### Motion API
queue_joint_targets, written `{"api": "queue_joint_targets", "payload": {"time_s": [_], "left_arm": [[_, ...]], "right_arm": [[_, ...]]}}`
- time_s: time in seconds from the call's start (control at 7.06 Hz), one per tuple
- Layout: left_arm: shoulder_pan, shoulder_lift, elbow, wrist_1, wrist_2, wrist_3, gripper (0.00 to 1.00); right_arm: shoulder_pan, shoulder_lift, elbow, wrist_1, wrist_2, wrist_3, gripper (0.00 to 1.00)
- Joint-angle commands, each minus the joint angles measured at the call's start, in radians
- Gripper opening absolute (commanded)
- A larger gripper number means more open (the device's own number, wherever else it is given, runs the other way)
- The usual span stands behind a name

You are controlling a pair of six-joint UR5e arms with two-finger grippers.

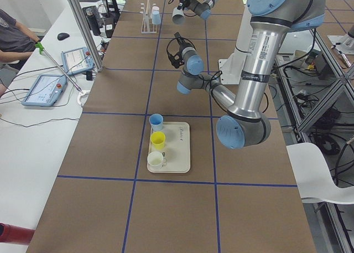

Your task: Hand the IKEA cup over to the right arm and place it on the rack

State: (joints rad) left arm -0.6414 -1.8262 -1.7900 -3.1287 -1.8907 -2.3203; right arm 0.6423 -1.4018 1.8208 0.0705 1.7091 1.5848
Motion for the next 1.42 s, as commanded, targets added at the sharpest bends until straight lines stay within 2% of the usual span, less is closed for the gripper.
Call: {"api": "queue_joint_targets", "payload": {"time_s": [0.0, 0.14, 0.28, 0.42, 0.57, 0.71, 0.85, 0.99, 1.13, 1.28], "left_arm": [[-0.139, 0.025, -0.006, 0.283, -0.172, 0.280, 1.00], [-0.227, 0.069, -0.008, 0.389, -0.241, 0.429, 1.00], [-0.306, 0.126, -0.006, 0.419, -0.284, 0.552, 1.00], [-0.373, 0.183, -0.006, 0.420, -0.301, 0.649, 1.00], [-0.435, 0.240, 0.009, 0.424, -0.324, 0.782, 1.00], [-0.483, 0.260, 0.008, 0.528, -0.324, 0.924, 1.00], [-0.548, 0.290, 0.008, 0.656, -0.324, 1.134, 1.00], [-0.587, 0.309, 0.008, 0.741, -0.320, 1.308, 1.00], [-0.603, 0.340, 0.009, 0.771, -0.317, 1.388, 1.00], [-0.603, 0.346, 0.012, 0.771, -0.318, 1.391, 1.00]], "right_arm": [[0.110, -0.127, 0.001, -0.105, 0.009, -0.081, 0.23], [0.175, -0.203, -0.005, -0.124, 0.021, -0.136, 0.23], [0.254, -0.233, -0.008, -0.199, 0.079, -0.260, 0.24], [0.381, -0.229, -0.005, -0.301, 0.195, -0.311, 0.24], [0.522, -0.229, -0.011, -0.396, 0.351, -0.398, 0.24], [0.657, -0.227, -0.020, -0.520, 0.468, -0.555, 0.24], [0.716, -0.226, -0.021, -0.667, 0.504, -0.742, 0.24], [0.734, -0.223, -0.023, -0.805, 0.500, -0.878, 0.24], [0.755, -0.185, -0.023, -0.974, 0.498, -1.005, 0.24], [0.772, -0.157, -0.043, -1.095, 0.491, -1.136, 0.24]]}}
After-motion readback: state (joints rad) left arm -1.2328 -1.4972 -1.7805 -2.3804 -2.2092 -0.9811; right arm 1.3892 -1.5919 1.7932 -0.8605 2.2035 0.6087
